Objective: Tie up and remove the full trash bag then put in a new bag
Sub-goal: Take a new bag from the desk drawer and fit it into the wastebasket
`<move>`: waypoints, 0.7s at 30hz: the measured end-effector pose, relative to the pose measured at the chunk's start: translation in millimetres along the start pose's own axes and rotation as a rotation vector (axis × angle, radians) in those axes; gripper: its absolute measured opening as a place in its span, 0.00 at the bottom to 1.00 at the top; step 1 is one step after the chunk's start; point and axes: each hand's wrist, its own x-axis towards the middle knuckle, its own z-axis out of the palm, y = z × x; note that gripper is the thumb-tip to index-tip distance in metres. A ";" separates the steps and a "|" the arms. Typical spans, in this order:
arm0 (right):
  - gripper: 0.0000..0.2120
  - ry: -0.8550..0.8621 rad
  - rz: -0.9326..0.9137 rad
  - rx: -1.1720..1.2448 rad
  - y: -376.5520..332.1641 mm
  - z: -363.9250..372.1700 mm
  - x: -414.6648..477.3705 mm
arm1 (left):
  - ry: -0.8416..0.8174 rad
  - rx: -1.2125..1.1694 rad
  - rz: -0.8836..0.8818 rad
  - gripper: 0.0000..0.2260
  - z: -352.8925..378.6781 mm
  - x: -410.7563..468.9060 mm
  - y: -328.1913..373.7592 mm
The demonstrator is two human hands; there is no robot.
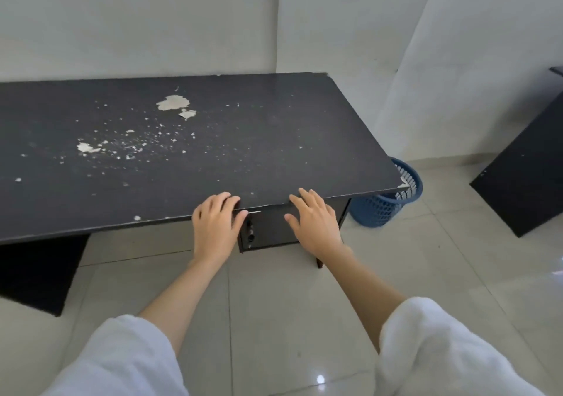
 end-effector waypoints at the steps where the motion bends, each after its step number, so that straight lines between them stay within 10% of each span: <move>1: 0.23 0.043 -0.030 0.018 11.2 9.2 1.9 | 0.077 0.019 0.000 0.21 8.6 -3.6 0.2; 12: 0.22 0.667 -0.313 0.241 56.0 129.9 -3.2 | 0.416 0.289 0.029 0.19 64.5 -10.1 4.8; 21: 0.18 0.493 0.054 1.177 56.4 144.5 38.0 | 0.524 0.150 0.008 0.21 85.5 4.4 21.7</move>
